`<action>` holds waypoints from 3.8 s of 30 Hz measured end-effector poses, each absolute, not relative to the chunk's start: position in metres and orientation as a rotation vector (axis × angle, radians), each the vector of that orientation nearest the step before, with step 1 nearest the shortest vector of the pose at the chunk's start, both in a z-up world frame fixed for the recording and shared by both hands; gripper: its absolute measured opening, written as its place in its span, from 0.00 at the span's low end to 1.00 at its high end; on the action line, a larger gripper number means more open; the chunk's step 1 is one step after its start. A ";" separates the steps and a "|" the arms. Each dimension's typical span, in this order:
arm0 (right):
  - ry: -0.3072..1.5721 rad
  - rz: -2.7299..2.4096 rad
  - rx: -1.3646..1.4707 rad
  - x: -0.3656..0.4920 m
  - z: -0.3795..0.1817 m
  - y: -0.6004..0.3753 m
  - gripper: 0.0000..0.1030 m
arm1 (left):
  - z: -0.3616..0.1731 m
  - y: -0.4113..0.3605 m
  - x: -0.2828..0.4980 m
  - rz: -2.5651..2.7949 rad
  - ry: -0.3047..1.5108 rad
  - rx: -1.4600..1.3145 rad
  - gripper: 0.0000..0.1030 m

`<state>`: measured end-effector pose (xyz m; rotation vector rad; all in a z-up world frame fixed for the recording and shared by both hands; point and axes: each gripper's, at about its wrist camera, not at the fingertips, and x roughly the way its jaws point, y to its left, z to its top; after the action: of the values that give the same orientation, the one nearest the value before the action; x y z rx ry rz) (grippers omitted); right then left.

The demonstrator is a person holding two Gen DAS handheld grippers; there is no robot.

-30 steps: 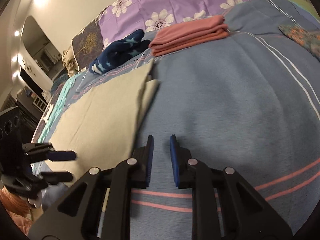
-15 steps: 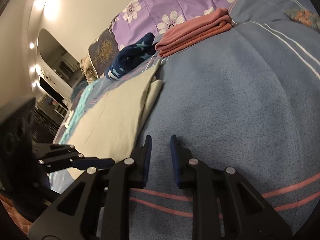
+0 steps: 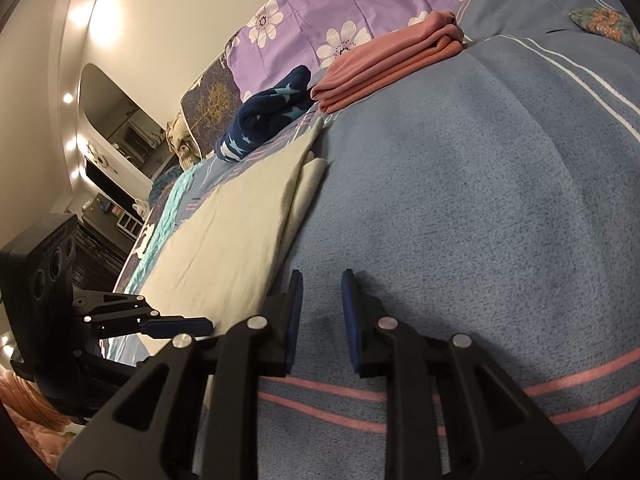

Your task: Fold small clothes

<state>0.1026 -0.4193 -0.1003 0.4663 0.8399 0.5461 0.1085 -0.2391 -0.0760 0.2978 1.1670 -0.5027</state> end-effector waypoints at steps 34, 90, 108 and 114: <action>1.002 0.565 0.420 0.211 -0.101 -0.361 0.24 | -0.093 -0.250 0.113 -0.626 1.216 0.177 0.04; 0.735 0.724 -0.427 -0.019 -0.042 -0.083 0.22 | -0.085 0.216 -0.068 0.074 0.773 -0.462 0.36; 0.464 0.670 -1.077 -0.062 -0.116 0.115 0.31 | -0.096 0.269 -0.066 -0.012 0.703 -0.583 0.36; 0.368 0.627 -1.138 -0.055 -0.129 0.130 0.10 | -0.098 0.274 -0.052 -0.032 0.718 -0.586 0.37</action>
<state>-0.0550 0.1305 -0.1286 -1.1380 0.3682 0.6269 -0.0522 0.2738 -0.0983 -0.5864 0.7184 -0.0323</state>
